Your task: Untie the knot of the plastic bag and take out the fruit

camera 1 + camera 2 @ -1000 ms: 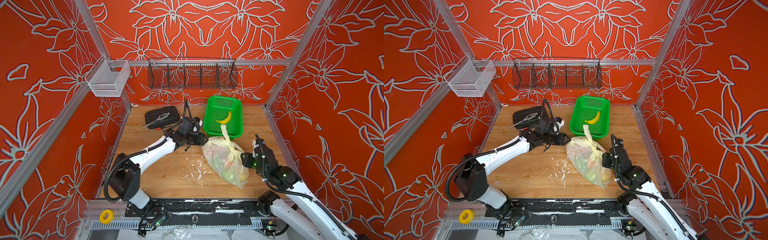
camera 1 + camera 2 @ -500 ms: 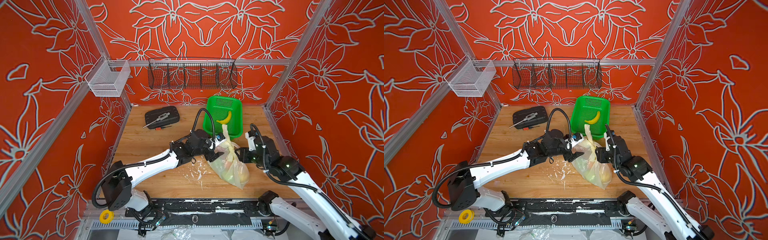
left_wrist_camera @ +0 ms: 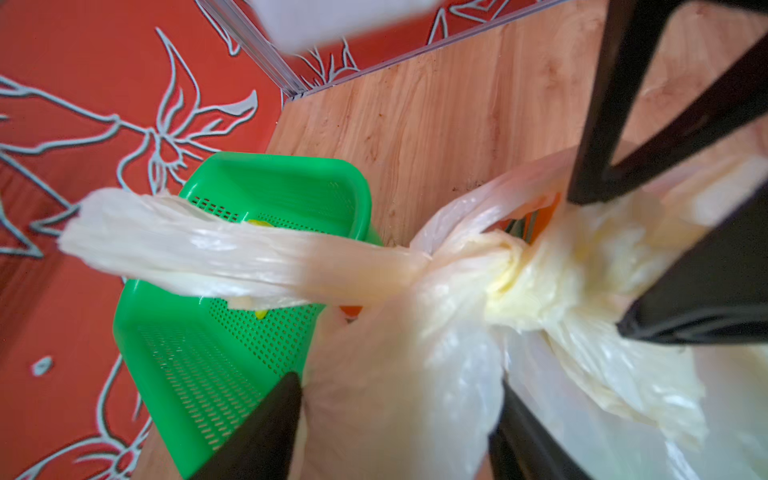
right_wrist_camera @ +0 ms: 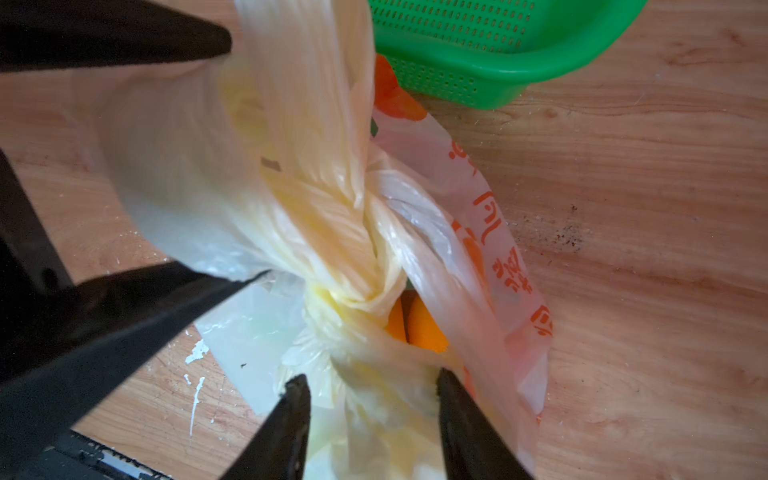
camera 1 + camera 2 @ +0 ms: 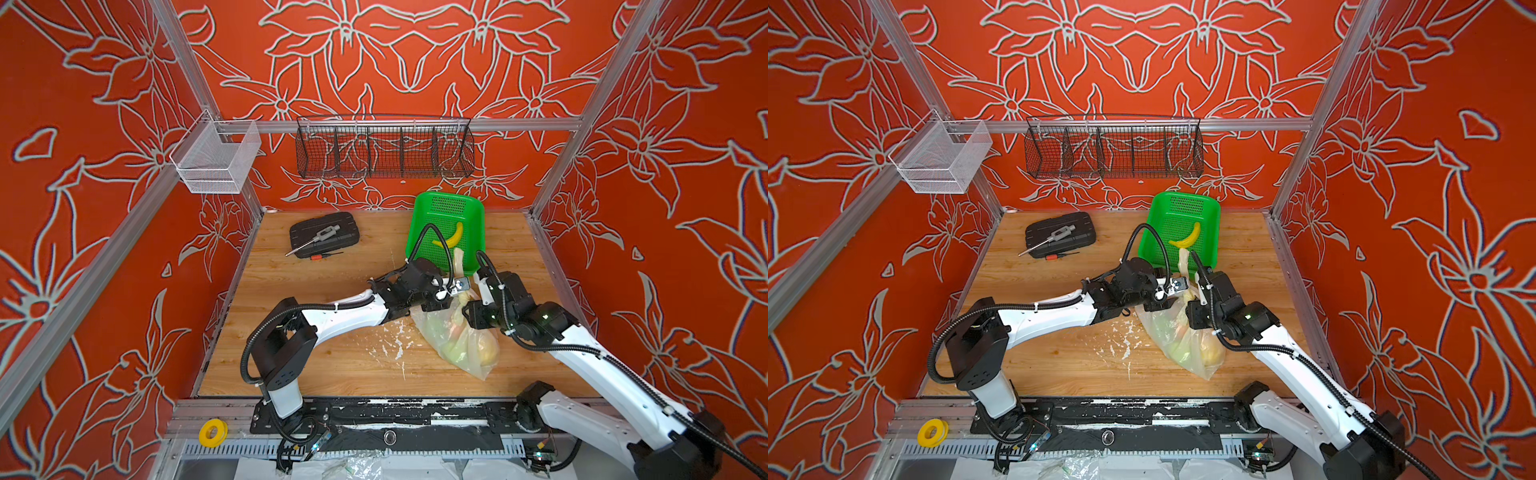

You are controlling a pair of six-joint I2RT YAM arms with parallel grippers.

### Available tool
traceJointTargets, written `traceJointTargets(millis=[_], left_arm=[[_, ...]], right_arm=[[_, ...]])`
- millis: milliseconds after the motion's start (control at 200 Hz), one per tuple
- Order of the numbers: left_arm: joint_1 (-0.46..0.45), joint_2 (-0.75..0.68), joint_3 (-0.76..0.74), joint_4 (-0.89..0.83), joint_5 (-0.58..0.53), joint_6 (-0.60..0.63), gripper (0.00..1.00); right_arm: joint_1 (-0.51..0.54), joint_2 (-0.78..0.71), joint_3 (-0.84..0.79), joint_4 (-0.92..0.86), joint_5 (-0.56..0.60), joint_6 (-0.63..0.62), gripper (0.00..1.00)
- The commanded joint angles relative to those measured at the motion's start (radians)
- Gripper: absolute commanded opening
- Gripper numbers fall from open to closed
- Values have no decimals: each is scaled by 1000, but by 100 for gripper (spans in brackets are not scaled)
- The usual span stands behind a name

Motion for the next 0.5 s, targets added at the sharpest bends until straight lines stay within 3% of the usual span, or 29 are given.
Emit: traceJointTargets(millis=[0,220,495], left_arm=[[-3,0,22,54,9,-5,47],[14,17,100,-19,-34,-161,4],[133,40,256,-179,-61,-487,0]], right_arm=[[9,12,-14,13,-10,-6,31],[9,-22,-25,12,6,-9,3],[8,-162,-77,-9,39,30,0]])
